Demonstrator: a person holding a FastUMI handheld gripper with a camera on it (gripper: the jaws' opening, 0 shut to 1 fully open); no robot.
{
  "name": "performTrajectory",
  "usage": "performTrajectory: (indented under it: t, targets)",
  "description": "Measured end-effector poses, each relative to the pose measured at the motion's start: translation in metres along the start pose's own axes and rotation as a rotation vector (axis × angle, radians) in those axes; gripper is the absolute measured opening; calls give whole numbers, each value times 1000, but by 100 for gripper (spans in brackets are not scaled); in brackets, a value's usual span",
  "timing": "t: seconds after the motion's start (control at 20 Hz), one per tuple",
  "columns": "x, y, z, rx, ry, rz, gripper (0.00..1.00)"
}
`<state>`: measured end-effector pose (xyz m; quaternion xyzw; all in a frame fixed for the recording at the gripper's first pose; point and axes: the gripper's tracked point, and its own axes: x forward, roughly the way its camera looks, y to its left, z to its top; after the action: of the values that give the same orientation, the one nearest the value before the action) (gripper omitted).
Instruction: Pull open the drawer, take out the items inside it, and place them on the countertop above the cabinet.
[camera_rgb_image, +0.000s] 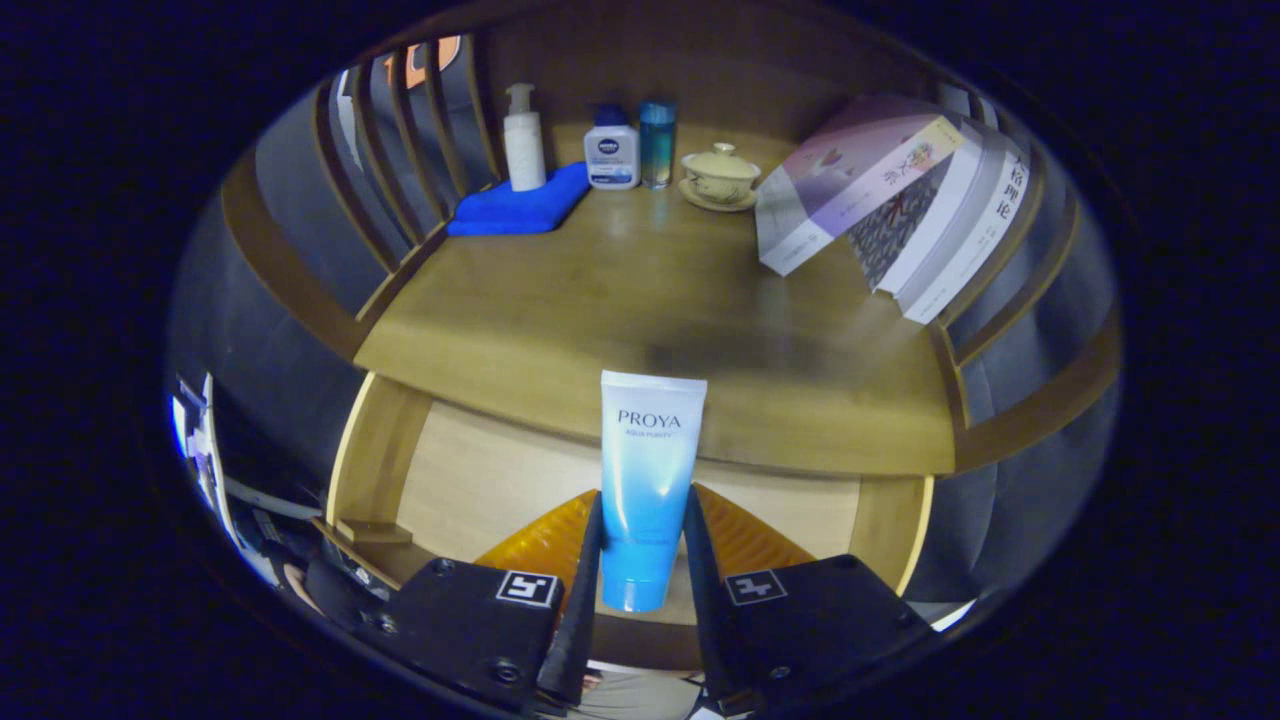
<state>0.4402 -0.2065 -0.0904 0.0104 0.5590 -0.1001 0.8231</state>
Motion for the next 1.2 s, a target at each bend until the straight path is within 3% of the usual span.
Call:
performTrajectory:
  t: [0.65, 1.2]
  targets:
    - [38, -11, 75, 35, -91, -77, 47]
    - [76, -4, 83, 19, -145, -113, 47]
